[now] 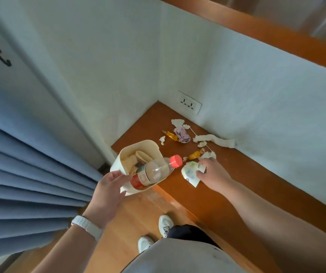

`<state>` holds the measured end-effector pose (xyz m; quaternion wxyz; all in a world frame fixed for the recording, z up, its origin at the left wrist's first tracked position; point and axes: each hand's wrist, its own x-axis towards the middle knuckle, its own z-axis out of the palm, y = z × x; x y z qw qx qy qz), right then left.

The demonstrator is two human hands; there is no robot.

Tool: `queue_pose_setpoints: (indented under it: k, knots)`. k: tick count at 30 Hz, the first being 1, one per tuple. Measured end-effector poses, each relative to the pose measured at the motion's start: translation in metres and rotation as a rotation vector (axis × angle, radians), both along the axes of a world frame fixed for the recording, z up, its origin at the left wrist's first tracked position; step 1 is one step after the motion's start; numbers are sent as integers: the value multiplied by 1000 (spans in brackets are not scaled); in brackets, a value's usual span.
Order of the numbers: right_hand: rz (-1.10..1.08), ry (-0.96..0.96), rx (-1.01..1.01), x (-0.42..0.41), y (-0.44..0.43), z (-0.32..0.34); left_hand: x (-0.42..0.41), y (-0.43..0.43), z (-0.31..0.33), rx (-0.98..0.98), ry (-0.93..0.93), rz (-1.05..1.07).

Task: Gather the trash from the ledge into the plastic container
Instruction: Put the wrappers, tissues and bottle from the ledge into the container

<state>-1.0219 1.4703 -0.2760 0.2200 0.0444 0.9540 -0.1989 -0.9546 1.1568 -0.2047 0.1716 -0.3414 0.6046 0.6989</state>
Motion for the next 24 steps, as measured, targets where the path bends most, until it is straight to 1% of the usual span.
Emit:
queue_pose_setpoints:
  k: [4,6,13,15,20,24]
  knots:
    - [101,72,141,1,3,-28,-11,10,9,-32,-5,12]
    - [136,80,173,-5,5,-35,-14,17,15,-42,-15,30]
    - [170,4,141,-26,6,-50,-20,30,20,-102,1,77]
    - [146,-42,131,-32,6,-52,-21,33,18,-114,-1,96]
    - [48,-137,6,-39,8,-47,-14,40,22,-119,-15,106]
    - [-5,-88,-165,-48,10,-22,-17,37,20,-152,-28,84]
